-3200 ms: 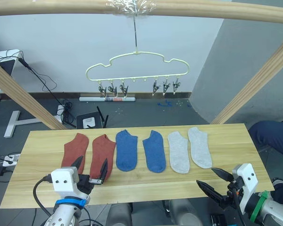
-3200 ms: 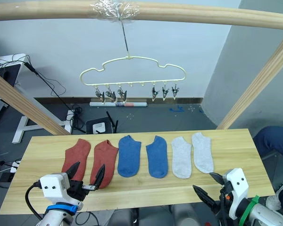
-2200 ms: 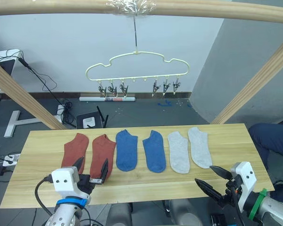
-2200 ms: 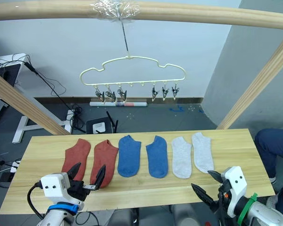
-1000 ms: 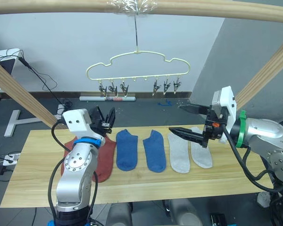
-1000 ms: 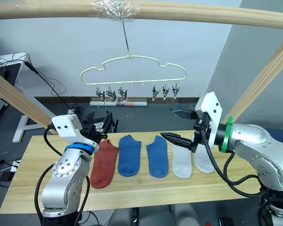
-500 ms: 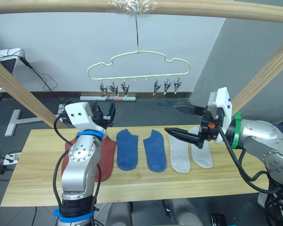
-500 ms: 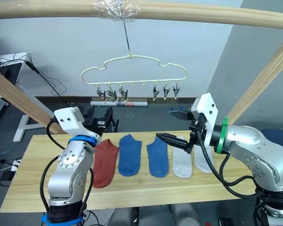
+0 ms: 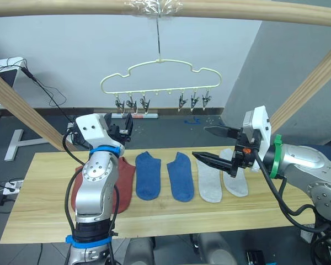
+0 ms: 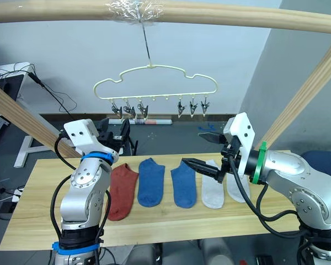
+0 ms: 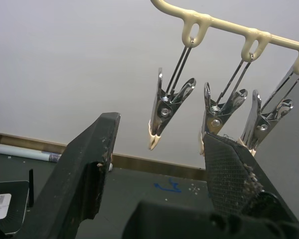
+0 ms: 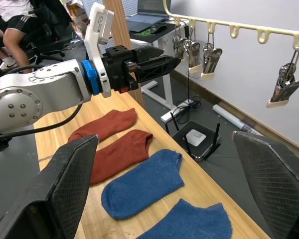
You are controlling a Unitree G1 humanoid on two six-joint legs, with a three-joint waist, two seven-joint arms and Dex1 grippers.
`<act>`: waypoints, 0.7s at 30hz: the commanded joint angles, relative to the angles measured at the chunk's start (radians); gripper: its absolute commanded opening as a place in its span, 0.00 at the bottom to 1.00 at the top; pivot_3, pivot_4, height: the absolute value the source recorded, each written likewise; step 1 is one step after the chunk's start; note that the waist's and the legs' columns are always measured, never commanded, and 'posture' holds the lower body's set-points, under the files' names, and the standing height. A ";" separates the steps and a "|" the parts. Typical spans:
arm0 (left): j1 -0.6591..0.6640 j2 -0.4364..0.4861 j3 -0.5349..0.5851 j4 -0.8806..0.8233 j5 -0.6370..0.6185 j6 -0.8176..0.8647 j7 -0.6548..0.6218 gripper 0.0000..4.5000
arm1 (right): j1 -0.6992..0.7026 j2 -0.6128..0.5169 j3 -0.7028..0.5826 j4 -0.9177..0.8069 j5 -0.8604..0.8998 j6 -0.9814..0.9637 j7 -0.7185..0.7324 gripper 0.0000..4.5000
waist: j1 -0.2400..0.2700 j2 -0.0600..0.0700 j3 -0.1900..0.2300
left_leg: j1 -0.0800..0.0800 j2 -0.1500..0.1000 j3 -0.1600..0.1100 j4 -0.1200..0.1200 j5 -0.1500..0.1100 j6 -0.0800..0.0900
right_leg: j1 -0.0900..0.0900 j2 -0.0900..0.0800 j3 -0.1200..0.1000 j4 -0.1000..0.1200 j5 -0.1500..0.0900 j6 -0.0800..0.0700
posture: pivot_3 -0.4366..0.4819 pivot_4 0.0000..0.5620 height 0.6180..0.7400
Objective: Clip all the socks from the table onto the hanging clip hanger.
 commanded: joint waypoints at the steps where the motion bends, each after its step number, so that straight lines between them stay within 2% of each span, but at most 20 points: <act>1: -0.057 0.013 0.014 0.035 0.016 -0.051 0.004 0.67 | 0.003 -0.006 -0.032 -0.041 0.027 -0.003 -0.011 1.00 | 0.000 0.000 0.000 | 0.000 0.000 0.000 0.000 0.000 0.000 | 0.000 0.000 0.000 0.000 0.000 0.000 | 0.23 0.49 1.00; 8: -0.086 0.015 0.023 0.085 0.010 -0.095 -0.013 0.67 | 0.011 -0.009 -0.040 -0.049 0.038 0.001 -0.025 1.00 | -0.006 0.000 0.000 | 0.000 0.000 0.000 0.000 0.000 0.000 | 0.000 0.000 0.000 0.000 0.000 0.000 | 0.23 0.49 1.00; 10: -0.099 0.016 0.024 0.100 0.015 -0.100 -0.008 0.59 | 0.019 -0.012 -0.044 -0.053 0.043 0.001 -0.029 1.00 | -0.006 0.000 0.000 | 0.000 0.000 0.000 -0.001 0.000 0.000 | 0.000 0.000 0.000 0.000 0.000 0.000 | 0.22 0.49 1.00; 21: -0.142 0.016 0.033 0.128 0.015 -0.115 0.005 0.59 | 0.035 -0.017 -0.046 -0.061 0.053 0.001 -0.041 1.00 | -0.006 0.000 0.000 | 0.000 0.000 0.000 0.000 0.000 0.000 | 0.000 0.000 0.000 0.000 -0.001 0.002 | 0.21 0.49 1.00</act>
